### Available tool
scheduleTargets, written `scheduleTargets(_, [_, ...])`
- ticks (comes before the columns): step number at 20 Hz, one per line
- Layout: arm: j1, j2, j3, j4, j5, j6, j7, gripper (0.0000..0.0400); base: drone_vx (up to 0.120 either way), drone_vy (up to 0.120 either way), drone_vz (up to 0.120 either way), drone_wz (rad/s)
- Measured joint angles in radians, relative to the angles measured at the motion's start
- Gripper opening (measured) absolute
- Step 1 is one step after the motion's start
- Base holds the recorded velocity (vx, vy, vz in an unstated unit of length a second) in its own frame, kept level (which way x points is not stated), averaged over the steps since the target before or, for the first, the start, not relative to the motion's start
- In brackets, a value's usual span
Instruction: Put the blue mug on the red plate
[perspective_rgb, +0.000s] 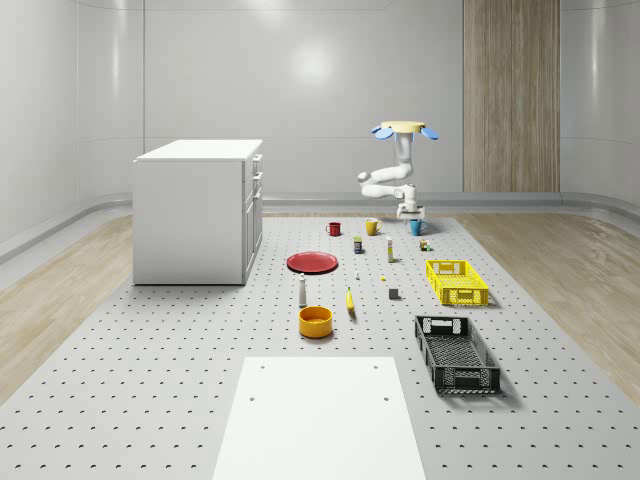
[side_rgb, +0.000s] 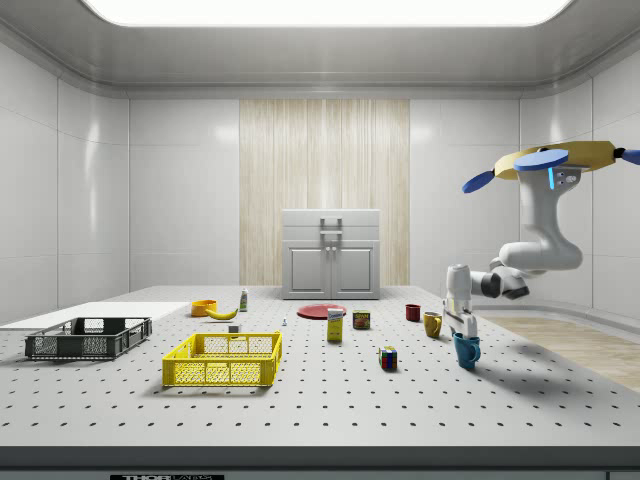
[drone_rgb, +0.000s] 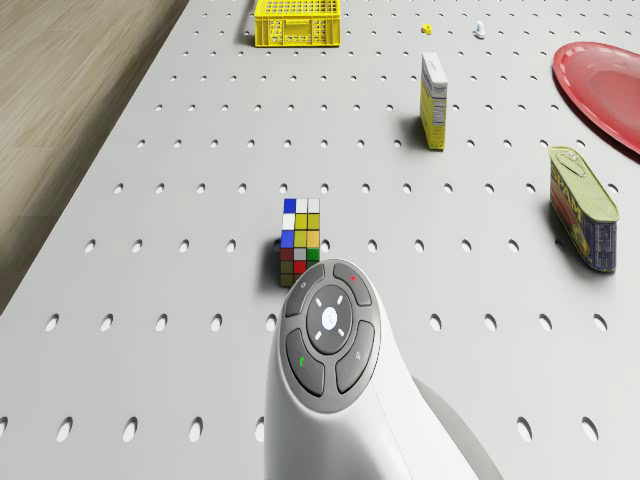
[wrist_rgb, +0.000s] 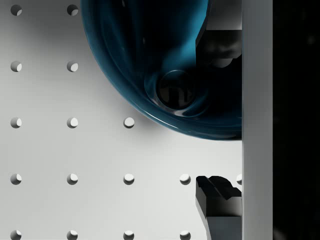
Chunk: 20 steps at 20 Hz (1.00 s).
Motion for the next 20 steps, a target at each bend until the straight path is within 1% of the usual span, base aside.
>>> scheduleTargets(1, [-0.001,-0.002,0.000,0.000,0.001,0.002,0.001,0.0220,0.000,0.000,0.000,0.000])
scheduleTargets(3, [-0.003,-0.006,0.001,0.001,0.003,0.006,0.002,0.0173,0.000,0.000,0.000,0.000])
scheduleTargets(6, [-0.006,-0.012,0.003,0.001,0.006,0.011,0.005,0.0134,0.000,0.000,0.000,0.000])
scheduleTargets(9, [-0.009,-0.017,0.005,0.002,0.009,0.016,0.007,0.0116,0.000,0.000,0.000,0.000])
scheduleTargets(14, [-0.014,-0.026,0.010,0.002,0.016,0.023,0.011,0.0105,0.000,0.000,0.000,0.000])
scheduleTargets(16, [-0.015,-0.027,0.023,-0.002,0.030,0.019,0.014,0.0103,0.020,0.000,0.120,0.000])
scheduleTargets(20, [-0.018,-0.030,0.056,-0.012,0.062,0.009,0.021,0.0101,0.120,-0.120,0.120,0.000])
